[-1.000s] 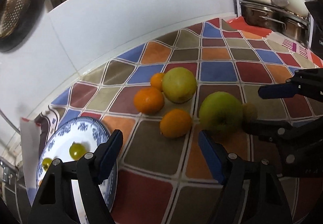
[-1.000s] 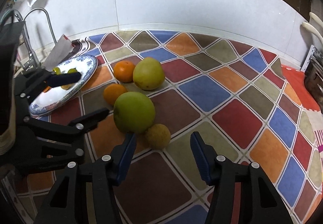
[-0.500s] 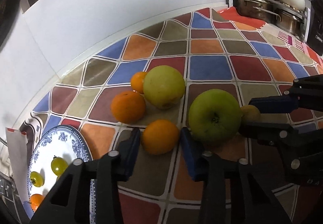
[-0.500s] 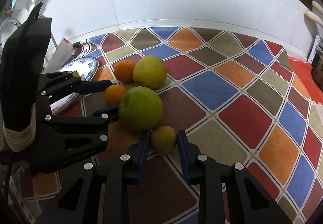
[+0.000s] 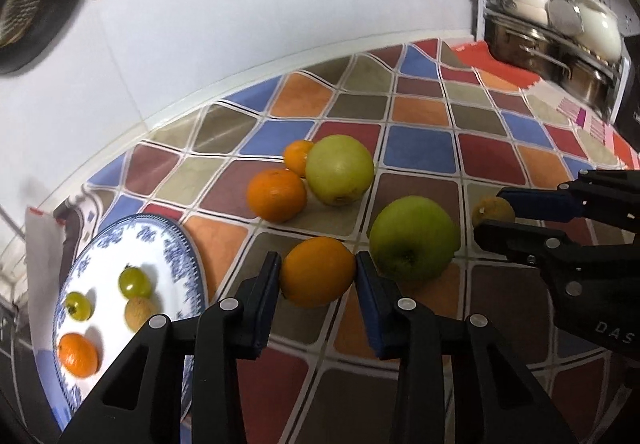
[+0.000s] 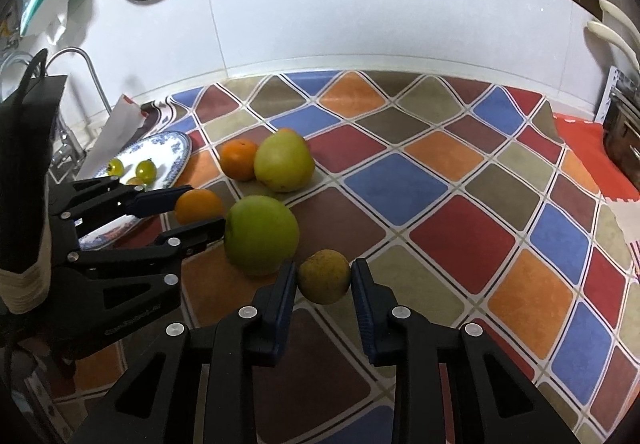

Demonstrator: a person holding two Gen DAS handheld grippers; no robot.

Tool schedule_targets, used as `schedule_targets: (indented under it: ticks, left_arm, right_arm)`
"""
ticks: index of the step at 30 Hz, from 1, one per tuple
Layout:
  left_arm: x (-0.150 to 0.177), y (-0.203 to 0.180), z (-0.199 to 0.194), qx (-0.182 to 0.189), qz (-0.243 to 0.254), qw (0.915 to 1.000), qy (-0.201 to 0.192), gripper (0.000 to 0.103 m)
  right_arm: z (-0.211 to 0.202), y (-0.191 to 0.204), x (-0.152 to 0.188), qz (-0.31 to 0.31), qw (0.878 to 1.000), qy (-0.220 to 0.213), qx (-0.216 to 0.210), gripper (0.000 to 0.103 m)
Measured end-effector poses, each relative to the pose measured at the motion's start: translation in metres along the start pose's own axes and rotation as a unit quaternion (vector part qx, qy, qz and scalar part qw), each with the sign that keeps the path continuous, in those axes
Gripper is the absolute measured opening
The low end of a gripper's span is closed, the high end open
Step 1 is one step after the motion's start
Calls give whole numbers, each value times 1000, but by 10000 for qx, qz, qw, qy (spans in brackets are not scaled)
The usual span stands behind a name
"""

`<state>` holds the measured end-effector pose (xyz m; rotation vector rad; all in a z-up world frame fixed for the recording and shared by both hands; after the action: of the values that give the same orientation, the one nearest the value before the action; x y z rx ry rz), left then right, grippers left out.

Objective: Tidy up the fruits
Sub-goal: 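Grasp a tangerine with the left tool while the right tool grasps a small yellow fruit, then carry the tangerine and yellow fruit onto the plate and open both tools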

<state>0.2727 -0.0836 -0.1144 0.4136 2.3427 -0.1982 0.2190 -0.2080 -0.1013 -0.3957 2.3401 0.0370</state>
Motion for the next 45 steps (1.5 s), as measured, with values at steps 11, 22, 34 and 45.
schedule_targets:
  ticks: [11, 22, 34, 45]
  left_arm:
    - [11, 11, -48, -126, -521, 9982, -268, 37]
    - [27, 22, -93, -287, -880, 9942, -544, 37]
    - [44, 37, -132, -455, -1081, 9899, -799, 37]
    - [50, 62, -157, -519, -1137, 9869, -1018, 37]
  right_arm:
    - [-30, 19, -6, -200, 9993, -317, -93, 29]
    - [-59, 44, -8, -466, 9968, -593, -249, 29]
    - [-78, 72, -8, -693, 9940, -746, -405, 29]
    - [-90, 102, -17, -793, 9911, -980, -423, 29]
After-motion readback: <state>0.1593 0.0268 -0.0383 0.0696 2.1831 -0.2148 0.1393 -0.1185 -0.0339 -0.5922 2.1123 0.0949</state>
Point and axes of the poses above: each gripper's, at about its wrist camera, not at the fingertips, and z roughly the way its jaws point, y to its left, x to its underside, the point moved 2 cm from there along z, roughly the way its jaws point, and after that the axes turned 15 degrees about -z, right-handed, at the moved point
